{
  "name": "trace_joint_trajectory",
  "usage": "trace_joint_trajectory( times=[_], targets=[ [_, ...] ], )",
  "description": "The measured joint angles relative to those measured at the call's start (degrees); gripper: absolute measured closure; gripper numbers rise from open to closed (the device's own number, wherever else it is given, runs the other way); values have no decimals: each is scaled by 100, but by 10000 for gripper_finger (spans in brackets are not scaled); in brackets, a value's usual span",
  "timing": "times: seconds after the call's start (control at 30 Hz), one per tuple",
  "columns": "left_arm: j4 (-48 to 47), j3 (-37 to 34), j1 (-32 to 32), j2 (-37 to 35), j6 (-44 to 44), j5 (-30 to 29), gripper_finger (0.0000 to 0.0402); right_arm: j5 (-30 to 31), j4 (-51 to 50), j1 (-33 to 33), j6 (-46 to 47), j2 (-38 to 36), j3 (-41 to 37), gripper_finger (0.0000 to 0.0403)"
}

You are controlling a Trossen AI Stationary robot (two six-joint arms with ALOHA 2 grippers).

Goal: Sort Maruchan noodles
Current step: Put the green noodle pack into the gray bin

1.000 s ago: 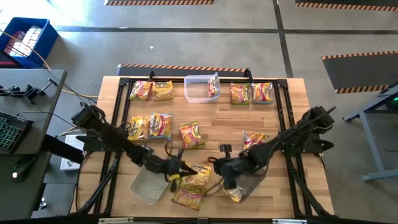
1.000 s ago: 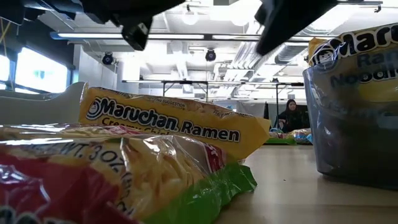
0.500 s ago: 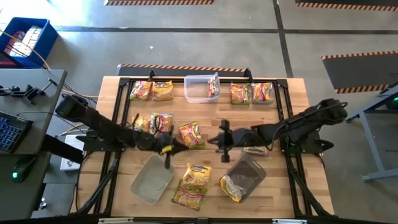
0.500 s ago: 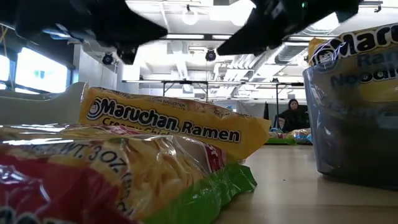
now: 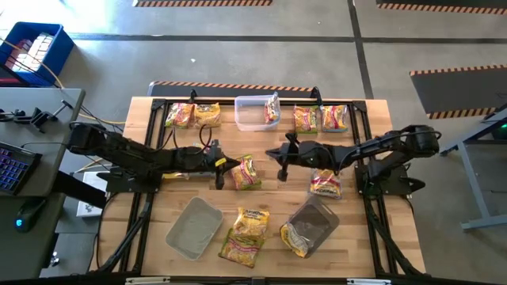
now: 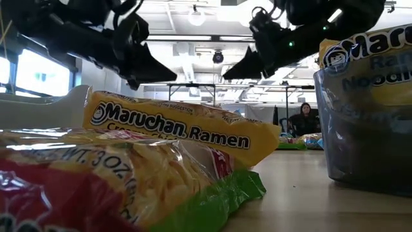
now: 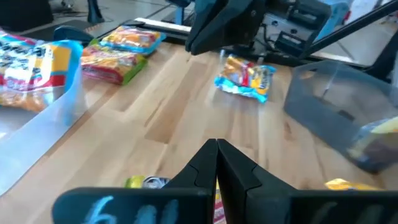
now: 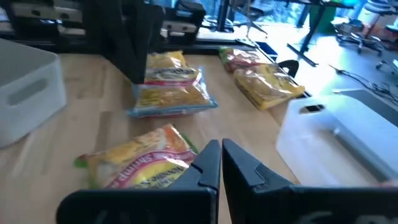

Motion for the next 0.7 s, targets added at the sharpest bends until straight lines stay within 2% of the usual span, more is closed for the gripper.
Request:
trace_joint_trajectory(
  times=[0.43, 0.7],
  targets=[
    [-23, 2, 211, 42, -69, 2, 399, 26, -6, -465, -187, 2, -4, 403],
    [-11, 2, 248, 42, 58, 2, 399, 26, -57, -541, 94, 2, -4, 403]
  ],
)
